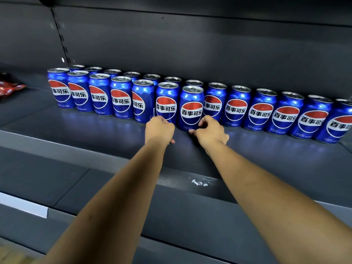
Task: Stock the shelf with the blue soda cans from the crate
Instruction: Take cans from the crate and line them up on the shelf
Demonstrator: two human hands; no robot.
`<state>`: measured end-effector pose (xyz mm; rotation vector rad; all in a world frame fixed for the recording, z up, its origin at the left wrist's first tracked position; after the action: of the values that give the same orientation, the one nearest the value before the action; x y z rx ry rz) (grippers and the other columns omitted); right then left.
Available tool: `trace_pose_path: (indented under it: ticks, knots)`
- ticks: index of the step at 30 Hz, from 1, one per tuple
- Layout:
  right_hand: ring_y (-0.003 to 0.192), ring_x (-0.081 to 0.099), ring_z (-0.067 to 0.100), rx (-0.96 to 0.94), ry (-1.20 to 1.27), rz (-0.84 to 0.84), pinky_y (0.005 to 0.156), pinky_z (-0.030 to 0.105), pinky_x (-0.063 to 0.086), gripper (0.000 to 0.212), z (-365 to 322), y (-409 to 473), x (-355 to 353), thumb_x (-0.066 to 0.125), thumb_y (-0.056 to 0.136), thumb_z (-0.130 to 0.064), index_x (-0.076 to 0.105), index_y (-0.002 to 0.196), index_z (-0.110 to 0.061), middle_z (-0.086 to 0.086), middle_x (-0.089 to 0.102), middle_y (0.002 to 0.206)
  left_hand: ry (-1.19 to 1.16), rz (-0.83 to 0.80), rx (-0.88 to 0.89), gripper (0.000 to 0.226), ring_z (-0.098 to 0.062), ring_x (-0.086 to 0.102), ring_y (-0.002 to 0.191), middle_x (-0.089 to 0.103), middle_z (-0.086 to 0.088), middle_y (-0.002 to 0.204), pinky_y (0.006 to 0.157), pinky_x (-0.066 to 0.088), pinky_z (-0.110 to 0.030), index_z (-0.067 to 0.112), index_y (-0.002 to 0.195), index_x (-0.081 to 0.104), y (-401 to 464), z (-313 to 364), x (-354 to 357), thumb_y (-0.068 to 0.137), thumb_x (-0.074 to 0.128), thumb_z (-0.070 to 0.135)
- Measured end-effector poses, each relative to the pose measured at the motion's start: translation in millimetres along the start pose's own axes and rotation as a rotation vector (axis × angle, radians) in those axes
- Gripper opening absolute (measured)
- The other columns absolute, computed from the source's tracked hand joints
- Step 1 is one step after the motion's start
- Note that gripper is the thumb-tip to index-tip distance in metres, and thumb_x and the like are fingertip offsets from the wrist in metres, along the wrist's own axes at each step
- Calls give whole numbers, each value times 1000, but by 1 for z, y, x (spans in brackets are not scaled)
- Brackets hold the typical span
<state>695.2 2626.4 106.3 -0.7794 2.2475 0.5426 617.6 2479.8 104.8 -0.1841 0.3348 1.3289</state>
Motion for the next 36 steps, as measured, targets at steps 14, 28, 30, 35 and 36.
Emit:
trace_pose_path:
  ticks: [14,28,30,35,36]
  knots:
    - [114,52,27,-10,160,73,98,39,42,29,4,-20,-21,73,79,-24,57,103,-18,7,56,120,90,-38,52,18,-26,66,73,64,-8,74,76,54,-35,10,84,57,-21,10,-3,84,39,6]
    - [120,43,33,-84,-109,86,98,44,42,49,-37,-170,-86,57,82,-6,44,128,-9,14,41,130,433,-284,438,18,-25,57,102,64,-8,108,88,48,-35,10,97,63,-134,50,-72,84,51,7]
    - [121,41,33,-100,-144,79,96,43,42,49,-43,-194,-84,58,81,-5,44,128,-9,13,40,131,474,-282,470,22,-27,56,105,63,-9,112,90,47,-35,8,104,63,-151,46,-83,84,52,8]
    - [121,42,31,-131,-184,62,98,41,41,49,-50,-249,-74,61,84,-11,43,129,-10,12,40,132,684,-321,581,30,-30,50,115,55,-11,123,96,43,-39,11,118,58,-198,25,-99,89,52,15]
    - [120,43,31,-131,-188,52,97,40,41,48,-50,-258,-71,60,84,-10,44,129,-9,12,41,130,710,-324,602,32,-30,49,117,54,-11,124,97,42,-38,11,120,56,-207,20,-102,90,51,16]
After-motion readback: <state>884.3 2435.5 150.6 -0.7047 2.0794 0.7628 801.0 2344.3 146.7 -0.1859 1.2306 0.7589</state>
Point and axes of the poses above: each hand's wrist, its own y-axis towards the middle knuckle, its own x-axis out of the palm, z = x × y, the point moved 5 cm from there along y, towards the middle knuckle
